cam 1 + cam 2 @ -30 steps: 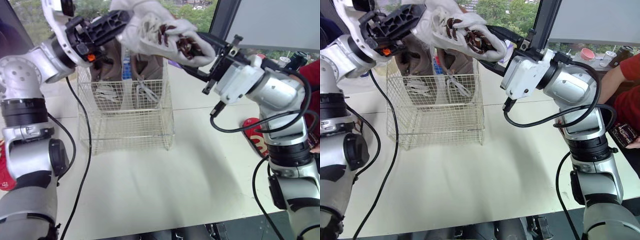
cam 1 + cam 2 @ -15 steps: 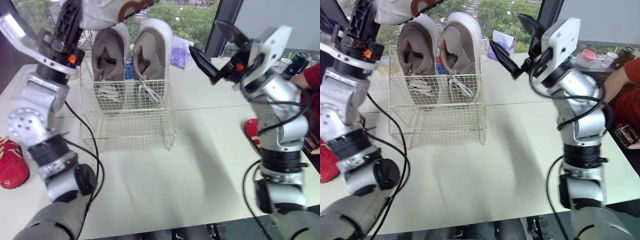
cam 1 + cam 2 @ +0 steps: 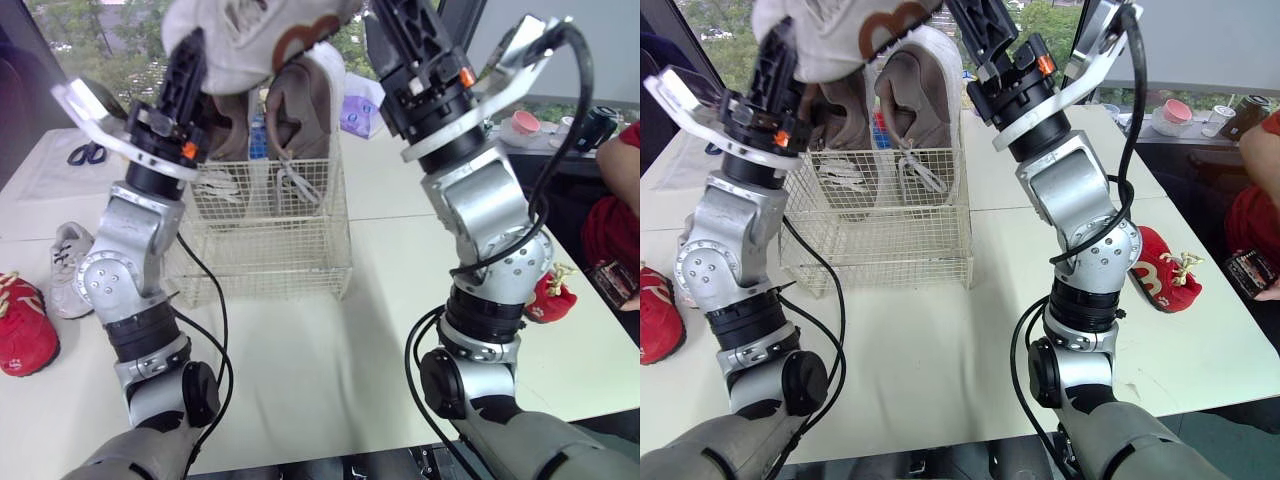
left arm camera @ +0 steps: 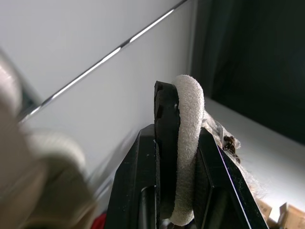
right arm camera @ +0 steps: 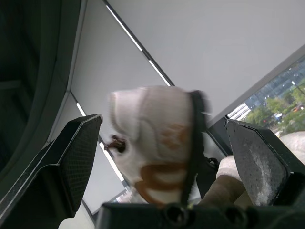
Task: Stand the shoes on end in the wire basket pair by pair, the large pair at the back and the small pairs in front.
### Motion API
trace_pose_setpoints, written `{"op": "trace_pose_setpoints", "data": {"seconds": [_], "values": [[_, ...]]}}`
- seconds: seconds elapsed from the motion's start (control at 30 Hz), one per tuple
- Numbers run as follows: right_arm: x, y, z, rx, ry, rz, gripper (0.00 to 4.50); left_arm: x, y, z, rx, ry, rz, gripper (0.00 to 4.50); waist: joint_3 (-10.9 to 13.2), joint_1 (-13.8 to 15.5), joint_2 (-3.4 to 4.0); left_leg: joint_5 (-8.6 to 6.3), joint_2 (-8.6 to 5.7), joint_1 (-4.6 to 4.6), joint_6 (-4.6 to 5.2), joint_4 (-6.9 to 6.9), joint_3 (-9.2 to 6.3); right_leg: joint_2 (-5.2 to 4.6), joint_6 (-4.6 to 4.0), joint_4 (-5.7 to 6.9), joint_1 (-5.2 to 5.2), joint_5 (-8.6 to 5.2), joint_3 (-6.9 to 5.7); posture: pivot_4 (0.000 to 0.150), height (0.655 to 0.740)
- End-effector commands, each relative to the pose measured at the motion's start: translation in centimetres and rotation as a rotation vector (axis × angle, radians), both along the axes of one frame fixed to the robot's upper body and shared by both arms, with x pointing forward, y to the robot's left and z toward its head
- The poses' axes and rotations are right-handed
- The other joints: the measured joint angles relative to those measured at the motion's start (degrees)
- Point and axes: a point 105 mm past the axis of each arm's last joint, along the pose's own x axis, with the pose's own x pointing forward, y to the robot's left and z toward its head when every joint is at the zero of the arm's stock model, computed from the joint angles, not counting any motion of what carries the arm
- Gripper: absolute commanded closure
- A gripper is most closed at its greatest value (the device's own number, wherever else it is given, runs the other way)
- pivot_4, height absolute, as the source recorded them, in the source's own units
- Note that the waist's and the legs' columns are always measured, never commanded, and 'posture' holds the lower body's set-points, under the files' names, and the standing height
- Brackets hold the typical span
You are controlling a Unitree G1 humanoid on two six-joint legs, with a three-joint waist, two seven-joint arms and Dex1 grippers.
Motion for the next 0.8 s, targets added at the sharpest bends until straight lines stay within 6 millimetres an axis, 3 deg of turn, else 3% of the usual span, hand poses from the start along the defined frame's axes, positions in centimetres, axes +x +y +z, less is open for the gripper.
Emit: {"op": "trace_pose_setpoints", "data": {"seconds": [0.03, 0.17, 0.2, 0.27, 0.47, 0.5, 0.73, 0.77, 0.8], "values": [[-1.3, 0.4, 1.7, 0.021, -0.073, 0.013, 0.02, -0.3, -0.7, 0.2, 0.043, -0.03, 0.004, 4.21, 0.0, 0.0, 0.0, 0.0, 0.0, -0.01, 0.0, 0.0, 0.0, 0.01, 0.0, 0.0, -0.01, 0.0, 0.0, 0.15, 0.74], [-1.1, 0.5, 1.7, 0.025, -0.067, 0.006, 0.02, -0.1, -1.0, -0.1, 0.064, -0.025, 0.009, 4.21, 0.0, 0.0, 0.0, -0.01, 0.0, -0.01, 0.01, 0.0, 0.0, 0.01, 0.0, -0.03, -0.01, 0.0, 0.0, 0.15, 0.74], [-1.1, 0.4, 1.7, 0.023, -0.067, 0.001, 0.25, -0.1, -1.0, -0.1, 0.061, -0.028, 0.009, 4.21, 0.0, 0.0, 0.0, -0.01, 0.01, -0.01, 0.01, 0.0, 0.0, 0.01, 0.0, -0.03, -0.01, 0.0, 0.0, 0.15, 0.74], [-1.0, 0.4, 1.7, 0.023, -0.065, -0.005, 0.78, -0.2, -1.0, -0.1, 0.064, -0.029, 0.012, 4.21, 0.0, 0.0, 0.0, -0.01, 0.01, -0.01, 0.02, 0.0, 0.0, 0.01, 0.0, -0.04, -0.01, 0.0, 0.0, 0.15, 0.74], [-1.0, 0.4, 1.8, 0.02, -0.065, -0.008, 3.39, -0.1, -1.0, -0.6, 0.101, -0.018, 0.03, 4.21, 0.0, 0.0, 0.0, -0.02, 0.02, -0.02, 0.02, -0.01, 0.0, 0.01, 0.0, -0.04, -0.01, 0.0, 0.0, 0.15, 0.74], [-1.0, 0.3, 1.8, 0.018, -0.066, -0.008, 3.67, -0.2, -1.0, -0.9, 0.124, -0.014, 0.032, 3.74, 0.0, 0.0, 0.0, -0.02, 0.02, -0.02, 0.02, -0.01, 0.0, 0.01, 0.0, -0.04, -0.01, 0.0, 0.0, 0.15, 0.74], [-1.0, 0.0, 2.3, 0.008, -0.084, -0.01, 3.68, -2.1, -0.9, -2.6, 0.318, 0.001, 0.058, 0.35, 0.0, -0.1, 0.03, -0.02, 0.08, -0.03, 0.03, -0.03, 0.0, 0.01, 0.0, -0.04, -0.06, 0.0, 0.01, 0.15, 0.74], [-1.0, -0.2, 2.5, 0.007, -0.091, -0.011, 3.68, -2.3, -0.8, -2.8, 0.343, 0.007, 0.071, 0.03, 0.0, -0.1, 0.03, -0.02, 0.1, -0.04, 0.03, -0.03, 0.01, 0.01, 0.0, -0.04, -0.07, 0.0, 0.01, 0.15, 0.74], [-1.1, -0.5, 2.9, 0.006, -0.106, -0.013, 3.68, -2.5, -0.7, -3.2, 0.388, 0.024, 0.098, 0.03, 0.0, -0.1, 0.04, -0.02, 0.1, -0.04, 0.03, -0.03, 0.01, 0.01, 0.0, -0.04, -0.07, 0.0, 0.01, 0.15, 0.74]]}}
